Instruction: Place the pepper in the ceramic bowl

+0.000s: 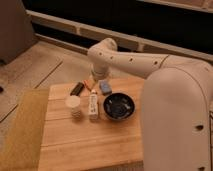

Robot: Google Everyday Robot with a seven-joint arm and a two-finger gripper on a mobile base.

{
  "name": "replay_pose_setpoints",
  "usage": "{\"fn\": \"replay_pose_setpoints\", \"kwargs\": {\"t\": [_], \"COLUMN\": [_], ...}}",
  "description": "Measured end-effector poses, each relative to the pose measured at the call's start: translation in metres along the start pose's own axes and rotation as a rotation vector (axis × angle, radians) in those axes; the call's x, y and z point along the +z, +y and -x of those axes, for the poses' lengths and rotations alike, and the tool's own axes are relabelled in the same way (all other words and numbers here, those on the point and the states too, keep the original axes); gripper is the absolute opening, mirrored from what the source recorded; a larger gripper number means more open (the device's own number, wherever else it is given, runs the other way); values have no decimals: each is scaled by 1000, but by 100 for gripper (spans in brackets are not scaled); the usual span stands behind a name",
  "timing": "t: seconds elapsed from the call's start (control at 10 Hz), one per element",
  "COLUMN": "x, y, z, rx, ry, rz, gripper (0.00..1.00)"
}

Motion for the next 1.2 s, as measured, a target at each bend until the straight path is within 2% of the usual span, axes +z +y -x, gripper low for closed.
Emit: {"fn": "replay_pose_setpoints", "kwargs": {"t": [0.3, 0.5, 0.7, 0.9, 1.0, 1.2], "x": [31, 47, 61, 65, 67, 81], "y": [1, 6, 6, -3, -5, -4], "z": [6, 14, 34, 60, 81, 99], "rx": [-49, -88, -145, -195, -233, -277], "ry": [20, 21, -11, -52, -88, -111], "rz": [-37, -33, -22, -19, -4, 37], "gripper": [65, 65, 65, 65, 65, 65]}}
